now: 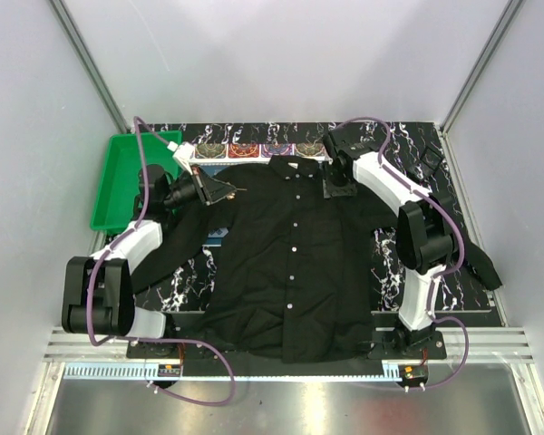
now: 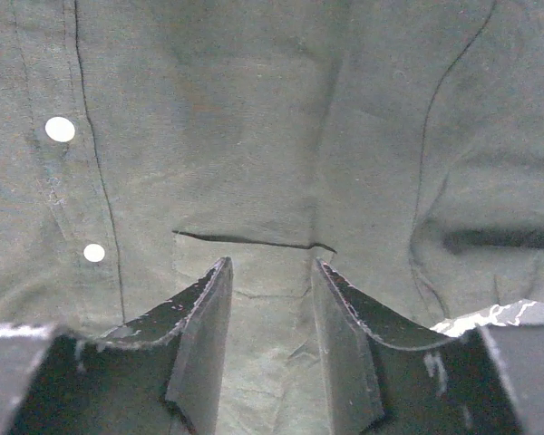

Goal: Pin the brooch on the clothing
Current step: Pin the brooch to the clothes.

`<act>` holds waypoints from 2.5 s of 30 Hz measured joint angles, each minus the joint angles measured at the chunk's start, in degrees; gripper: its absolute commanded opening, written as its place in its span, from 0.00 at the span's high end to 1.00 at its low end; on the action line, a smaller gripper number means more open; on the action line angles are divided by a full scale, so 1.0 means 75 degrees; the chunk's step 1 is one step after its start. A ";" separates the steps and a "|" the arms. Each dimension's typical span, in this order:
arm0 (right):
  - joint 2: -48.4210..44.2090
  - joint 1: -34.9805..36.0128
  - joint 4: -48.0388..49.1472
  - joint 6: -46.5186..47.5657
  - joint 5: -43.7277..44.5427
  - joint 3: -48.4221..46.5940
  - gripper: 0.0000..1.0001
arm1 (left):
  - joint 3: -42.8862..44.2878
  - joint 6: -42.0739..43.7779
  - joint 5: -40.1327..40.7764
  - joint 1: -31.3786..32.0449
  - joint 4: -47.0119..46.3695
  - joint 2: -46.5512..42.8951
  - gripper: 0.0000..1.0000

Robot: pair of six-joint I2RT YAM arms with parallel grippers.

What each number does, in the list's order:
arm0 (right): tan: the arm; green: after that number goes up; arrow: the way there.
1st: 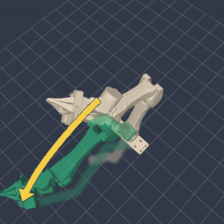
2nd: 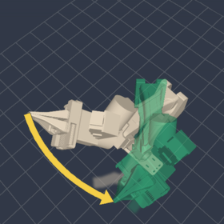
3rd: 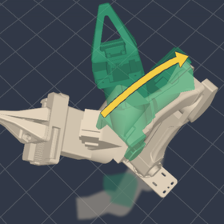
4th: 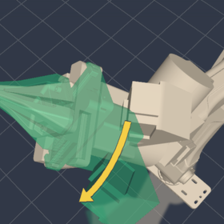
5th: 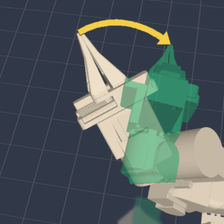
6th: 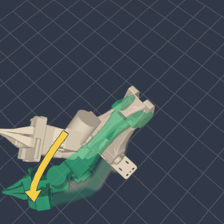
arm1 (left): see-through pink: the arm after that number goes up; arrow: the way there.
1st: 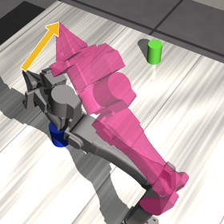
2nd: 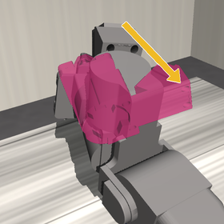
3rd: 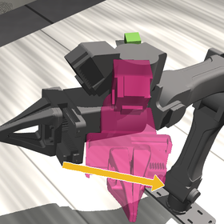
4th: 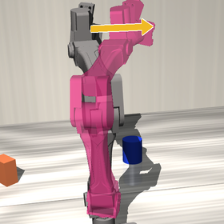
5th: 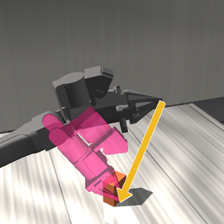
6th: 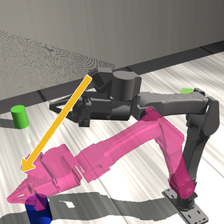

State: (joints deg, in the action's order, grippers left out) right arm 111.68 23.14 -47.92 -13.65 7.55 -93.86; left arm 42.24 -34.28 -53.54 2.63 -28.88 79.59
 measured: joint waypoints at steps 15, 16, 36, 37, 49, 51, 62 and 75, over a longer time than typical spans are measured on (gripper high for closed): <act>0.0629 0.0003 0.0379 -0.0376 -0.0227 0.0682 0.50 | 0.0166 0.0434 -0.0003 0.0178 0.0597 0.0187 1.00; 0.0629 -0.0003 0.0379 -0.0385 -0.0230 0.0755 0.51 | 0.0166 0.0452 0.0000 0.0195 0.0597 0.0210 1.00; 0.1099 -0.0344 0.0498 -0.0580 -0.0131 0.0087 0.52 | 0.0259 0.0551 0.0038 0.0533 0.0647 0.0565 1.00; 0.1131 -0.0344 0.0501 -0.0583 -0.0119 0.0079 0.52 | 0.0259 0.0551 0.0038 0.0533 0.0650 0.0565 1.00; 0.1693 -0.0399 0.0551 -0.0629 0.0020 -0.0224 0.96 | 0.0262 0.0606 0.0041 0.0533 0.0644 0.0717 1.00; 0.1696 -0.0399 0.0577 -0.0603 -0.0017 -0.0230 1.00 | 0.0265 0.0606 0.0044 0.0533 0.0647 0.0784 1.00; 0.1131 -0.0466 0.0498 -0.0545 -0.0356 -0.0067 1.00 | 0.0268 0.0656 0.0035 0.0533 0.0647 0.0810 1.00; 0.0032 -0.0504 0.0289 -0.0277 -0.0775 0.0691 0.43 | 0.0268 0.0758 0.0032 0.0530 0.0705 0.0810 1.00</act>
State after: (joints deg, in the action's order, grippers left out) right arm 111.92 19.35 -45.76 -15.73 1.74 -88.68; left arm 44.25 -28.60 -53.30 6.61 -23.59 85.67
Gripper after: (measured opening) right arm 0.139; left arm 0.058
